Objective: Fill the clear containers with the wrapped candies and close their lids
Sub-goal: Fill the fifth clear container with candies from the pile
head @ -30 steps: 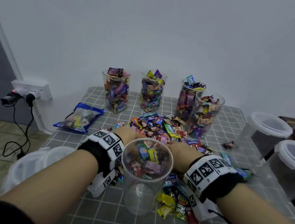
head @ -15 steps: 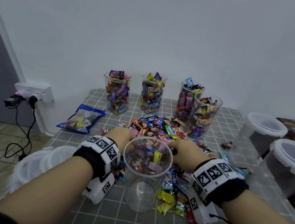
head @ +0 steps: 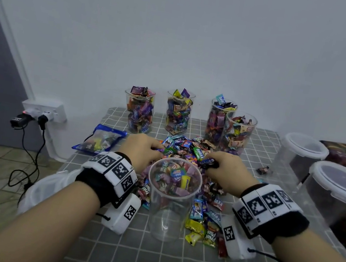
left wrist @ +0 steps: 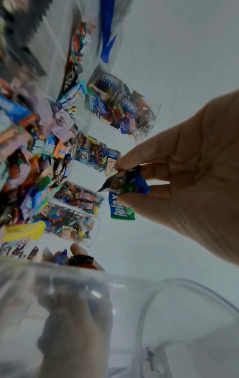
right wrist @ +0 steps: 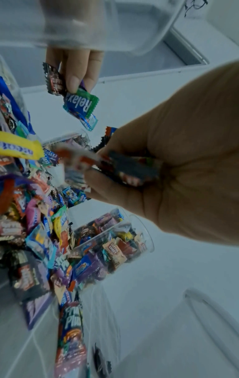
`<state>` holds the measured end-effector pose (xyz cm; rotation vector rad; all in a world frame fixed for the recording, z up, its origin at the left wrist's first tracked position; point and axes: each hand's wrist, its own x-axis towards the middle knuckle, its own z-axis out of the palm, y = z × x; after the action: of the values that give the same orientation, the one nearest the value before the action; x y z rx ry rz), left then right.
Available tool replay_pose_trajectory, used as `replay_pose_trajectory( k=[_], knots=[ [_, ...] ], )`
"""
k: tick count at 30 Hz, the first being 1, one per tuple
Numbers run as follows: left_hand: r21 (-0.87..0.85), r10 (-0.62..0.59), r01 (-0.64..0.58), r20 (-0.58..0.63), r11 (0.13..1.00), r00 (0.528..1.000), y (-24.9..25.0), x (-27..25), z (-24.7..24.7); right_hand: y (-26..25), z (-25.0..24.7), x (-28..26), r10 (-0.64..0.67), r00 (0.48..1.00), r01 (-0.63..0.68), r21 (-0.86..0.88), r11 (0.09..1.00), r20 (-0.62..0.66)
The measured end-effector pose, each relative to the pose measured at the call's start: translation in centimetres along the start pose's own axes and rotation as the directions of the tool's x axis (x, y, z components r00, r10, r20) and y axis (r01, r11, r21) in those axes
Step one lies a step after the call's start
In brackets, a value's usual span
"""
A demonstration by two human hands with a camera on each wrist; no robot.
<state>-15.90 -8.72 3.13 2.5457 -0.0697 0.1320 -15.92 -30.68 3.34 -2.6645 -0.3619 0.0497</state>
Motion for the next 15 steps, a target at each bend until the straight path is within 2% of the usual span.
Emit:
replay_pose_trajectory(
  k=[6,11,15],
  knots=[
    [-0.083,0.028,-0.033,-0.061,0.996,0.998,0.7,-1.1,-0.9,-1.3,-1.6,-1.2,-0.029,0.996,0.041,0.138,0.990,-0.085],
    [-0.150,0.031,-0.048,-0.108,0.988,0.994,1.0,-1.7,-1.6,-3.2,-3.2,-2.2,-0.103,0.981,0.140,0.231,0.963,-0.165],
    [-0.164,0.023,-0.046,-0.140,0.985,0.990,1.3,-2.2,-2.2,-5.5,-3.5,-3.9,-0.215,0.968,0.237,0.193,0.952,-0.132]
  ],
)
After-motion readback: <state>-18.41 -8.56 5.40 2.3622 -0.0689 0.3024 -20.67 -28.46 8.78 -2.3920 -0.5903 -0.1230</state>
